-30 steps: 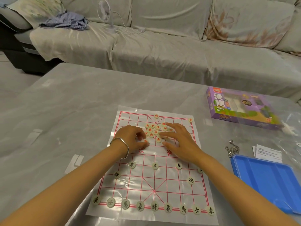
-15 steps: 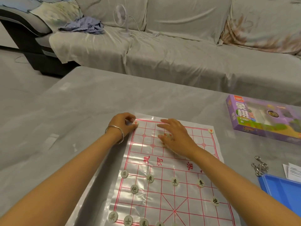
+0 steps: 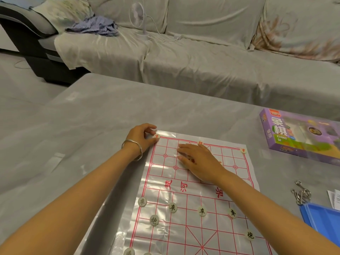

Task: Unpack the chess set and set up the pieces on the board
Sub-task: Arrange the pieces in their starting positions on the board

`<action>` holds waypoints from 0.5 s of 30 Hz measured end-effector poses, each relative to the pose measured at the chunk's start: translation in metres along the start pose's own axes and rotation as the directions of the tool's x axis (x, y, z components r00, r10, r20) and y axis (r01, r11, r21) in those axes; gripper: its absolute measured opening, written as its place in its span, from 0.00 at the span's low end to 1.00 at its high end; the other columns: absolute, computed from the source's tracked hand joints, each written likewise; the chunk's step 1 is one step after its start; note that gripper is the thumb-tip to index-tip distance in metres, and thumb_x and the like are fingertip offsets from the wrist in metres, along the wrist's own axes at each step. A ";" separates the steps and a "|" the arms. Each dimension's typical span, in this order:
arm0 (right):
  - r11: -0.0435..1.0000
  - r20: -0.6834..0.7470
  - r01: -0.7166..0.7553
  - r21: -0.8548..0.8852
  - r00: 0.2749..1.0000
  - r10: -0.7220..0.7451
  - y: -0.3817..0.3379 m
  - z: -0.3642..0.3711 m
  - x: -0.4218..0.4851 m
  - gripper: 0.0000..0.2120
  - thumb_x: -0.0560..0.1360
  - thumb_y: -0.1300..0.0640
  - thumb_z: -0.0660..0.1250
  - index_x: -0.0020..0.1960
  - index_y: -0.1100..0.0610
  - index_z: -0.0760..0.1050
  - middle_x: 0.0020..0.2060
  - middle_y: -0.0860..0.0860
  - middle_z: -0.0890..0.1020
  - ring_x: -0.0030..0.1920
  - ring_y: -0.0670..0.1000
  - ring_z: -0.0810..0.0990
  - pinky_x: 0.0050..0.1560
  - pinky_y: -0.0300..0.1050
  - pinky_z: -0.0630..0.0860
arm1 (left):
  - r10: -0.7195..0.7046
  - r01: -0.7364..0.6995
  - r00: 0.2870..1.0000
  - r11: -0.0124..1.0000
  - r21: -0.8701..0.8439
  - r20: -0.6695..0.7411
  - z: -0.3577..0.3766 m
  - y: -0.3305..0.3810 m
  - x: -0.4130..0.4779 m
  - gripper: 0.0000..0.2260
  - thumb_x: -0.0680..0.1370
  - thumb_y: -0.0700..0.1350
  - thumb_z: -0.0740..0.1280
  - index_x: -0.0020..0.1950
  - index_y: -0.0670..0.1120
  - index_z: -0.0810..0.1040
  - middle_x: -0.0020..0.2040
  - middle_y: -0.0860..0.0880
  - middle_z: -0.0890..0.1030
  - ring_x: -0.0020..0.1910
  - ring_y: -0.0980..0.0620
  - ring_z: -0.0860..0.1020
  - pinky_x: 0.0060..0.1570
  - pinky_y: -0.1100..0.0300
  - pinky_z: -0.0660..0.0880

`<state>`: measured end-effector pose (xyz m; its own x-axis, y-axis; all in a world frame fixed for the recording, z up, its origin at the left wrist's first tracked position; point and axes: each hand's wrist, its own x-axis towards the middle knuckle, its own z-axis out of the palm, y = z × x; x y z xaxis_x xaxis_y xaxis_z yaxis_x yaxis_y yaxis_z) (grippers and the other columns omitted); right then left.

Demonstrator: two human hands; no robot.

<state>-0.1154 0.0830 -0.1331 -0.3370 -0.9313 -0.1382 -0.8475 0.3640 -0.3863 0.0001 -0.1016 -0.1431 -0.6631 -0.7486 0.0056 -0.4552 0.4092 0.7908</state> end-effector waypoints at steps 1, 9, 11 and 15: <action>1.000 0.001 -0.002 0.004 1.000 0.002 0.000 0.000 0.000 0.21 0.81 0.45 0.52 0.72 0.49 0.63 0.72 0.44 0.64 0.73 0.45 0.59 0.74 0.45 0.43 | -0.003 0.003 1.000 1.000 -0.003 -0.003 0.001 -0.001 0.000 0.17 0.73 0.44 0.71 0.60 0.47 0.75 0.48 0.51 0.78 0.48 0.53 0.73 0.52 0.59 0.73; 0.998 -0.042 0.001 0.063 0.999 0.002 0.001 -0.012 -0.008 0.21 0.80 0.47 0.55 0.72 0.48 0.63 0.73 0.44 0.61 0.73 0.46 0.57 0.73 0.45 0.49 | 0.031 -0.030 0.999 0.998 0.052 -0.023 -0.001 0.004 -0.010 0.18 0.73 0.45 0.70 0.62 0.49 0.74 0.57 0.48 0.77 0.50 0.53 0.72 0.54 0.56 0.74; 0.991 -0.123 -0.042 0.128 0.991 0.058 0.007 -0.024 -0.015 0.20 0.80 0.48 0.57 0.71 0.47 0.64 0.73 0.43 0.62 0.73 0.47 0.59 0.72 0.46 0.55 | 0.108 -0.102 0.993 0.989 0.110 -0.052 -0.001 0.012 -0.017 0.18 0.73 0.47 0.70 0.62 0.50 0.74 0.57 0.48 0.76 0.49 0.54 0.70 0.53 0.59 0.72; 0.966 -0.229 -0.123 0.226 0.957 0.175 0.030 -0.040 -0.036 0.17 0.79 0.50 0.58 0.68 0.46 0.68 0.71 0.44 0.66 0.70 0.48 0.65 0.69 0.47 0.63 | 0.219 -0.224 0.974 0.967 0.119 0.049 0.005 0.035 -0.041 0.14 0.73 0.49 0.70 0.58 0.52 0.76 0.54 0.53 0.74 0.49 0.56 0.70 0.51 0.62 0.71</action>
<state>-0.1451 0.1278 -0.1028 -0.5653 -0.8248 0.0091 -0.6851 0.4633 -0.5621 0.0089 -0.0539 -0.1186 -0.7753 -0.6138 0.1488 -0.3627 0.6256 0.6907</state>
